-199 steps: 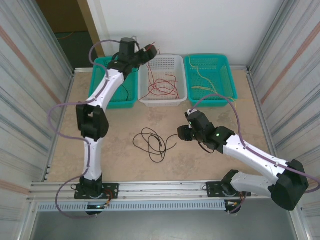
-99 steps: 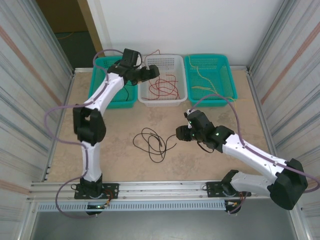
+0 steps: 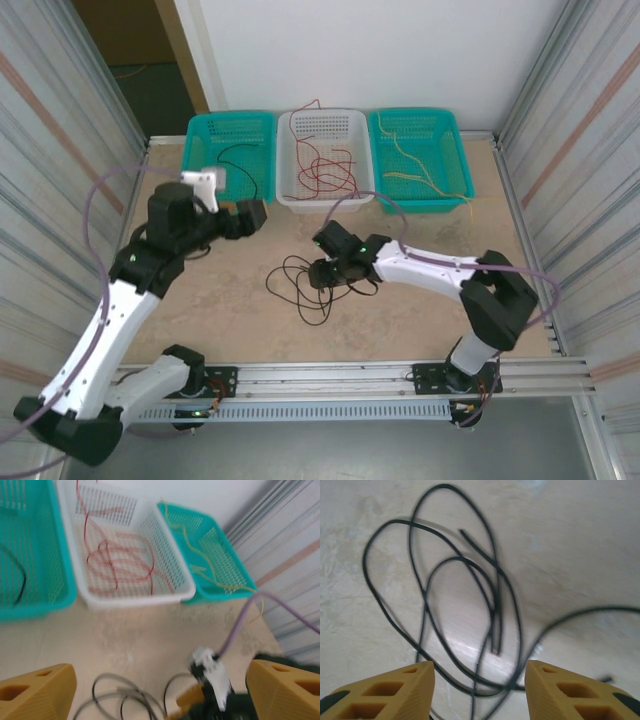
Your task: Untangle the cables
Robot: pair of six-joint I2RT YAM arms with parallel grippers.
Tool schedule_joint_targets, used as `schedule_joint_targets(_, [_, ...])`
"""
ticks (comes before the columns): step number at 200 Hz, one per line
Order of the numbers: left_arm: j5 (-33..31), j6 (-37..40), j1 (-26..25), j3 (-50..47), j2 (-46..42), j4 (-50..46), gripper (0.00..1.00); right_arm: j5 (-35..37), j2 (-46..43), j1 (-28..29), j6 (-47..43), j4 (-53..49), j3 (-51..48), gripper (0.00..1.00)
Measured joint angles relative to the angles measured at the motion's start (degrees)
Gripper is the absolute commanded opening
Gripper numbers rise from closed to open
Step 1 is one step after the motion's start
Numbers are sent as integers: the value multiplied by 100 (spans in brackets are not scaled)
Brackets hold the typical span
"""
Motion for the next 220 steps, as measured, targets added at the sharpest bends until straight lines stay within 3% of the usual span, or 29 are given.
schedule_joint_targets(34, [-70,-319,256,-1029,-852,-647,77,26,717,260,114,-127,789,38])
schedule_joint_targets(68, [-105,-651,568,-1438,-1408,-896,75,50,1285,498,417,-291,1185,35])
schedule_joint_targets(98, [-59,-807,743,-1456,-1440,-887,72,39,1644,514,586,-424,1344,31])
schedule_joint_targets(128, [61,-916,763,-1456,-1298,-883,71,24,1926,479,678,-514,1539,18])
schedule_joint_targets(169, [247,-1003,763,-1462,-1222,-815,73,-37,1987,417,715,-540,1558,22])
schedule_joint_targets(186, [289,-1008,763,-1462,-1222,-778,72,-105,2044,380,713,-555,1576,16])
schedule_joint_targets(210, [334,-1047,763,-1462,-1213,-750,72,-168,2081,343,728,-540,1626,0])
schedule_joint_targets(220, [374,-1051,763,-1462,-1207,-734,72,-166,2081,343,719,-535,1628,0])
